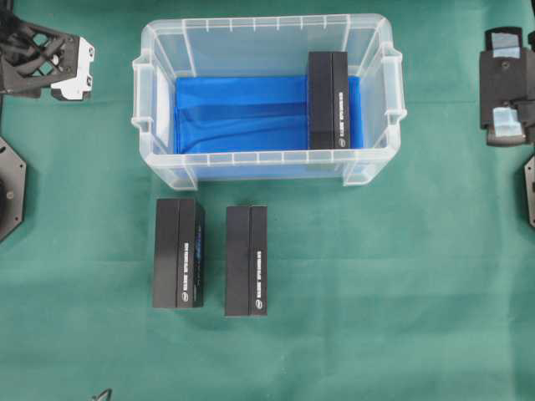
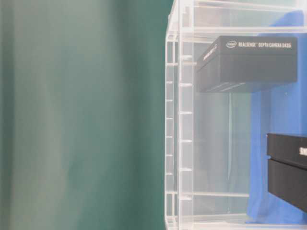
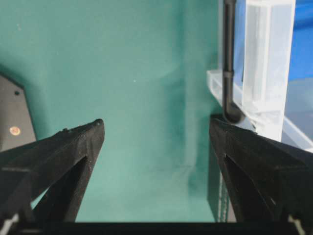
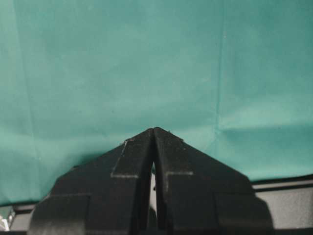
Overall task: Take the box out of the case with the left arm.
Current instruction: 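Move the open left gripper over the right box in the case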
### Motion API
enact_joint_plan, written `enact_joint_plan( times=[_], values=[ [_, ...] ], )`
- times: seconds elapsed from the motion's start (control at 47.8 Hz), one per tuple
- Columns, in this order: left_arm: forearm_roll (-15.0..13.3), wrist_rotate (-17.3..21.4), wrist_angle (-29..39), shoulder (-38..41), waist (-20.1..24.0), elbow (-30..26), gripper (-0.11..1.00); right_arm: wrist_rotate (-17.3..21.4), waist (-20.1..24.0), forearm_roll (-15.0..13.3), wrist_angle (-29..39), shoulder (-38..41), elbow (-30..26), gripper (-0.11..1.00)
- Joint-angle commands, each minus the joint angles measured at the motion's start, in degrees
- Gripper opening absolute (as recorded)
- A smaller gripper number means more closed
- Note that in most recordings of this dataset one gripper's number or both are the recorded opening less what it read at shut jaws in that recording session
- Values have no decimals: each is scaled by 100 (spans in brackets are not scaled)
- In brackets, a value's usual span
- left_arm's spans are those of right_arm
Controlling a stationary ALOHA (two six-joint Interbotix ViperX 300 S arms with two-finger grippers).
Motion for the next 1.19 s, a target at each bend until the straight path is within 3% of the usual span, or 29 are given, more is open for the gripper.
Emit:
enact_joint_plan(
  times=[0.0, 0.586, 0.795, 1.172],
  values=[
    [-9, 0, -9, -44, 35, -123, 87, 9, 0, -9, -18, -9, -53, 3],
    [-114, -44, -18, 26, 35, -176, 87, 0, 9, -9, -26, -9, -53, 3],
    [-141, -316, -202, 70, -18, -202, 87, 0, 9, -18, -26, -9, -53, 3],
    [-141, -563, -360, 1037, -475, -1081, 87, -9, 9, -18, -35, -9, -44, 3]
  ],
)
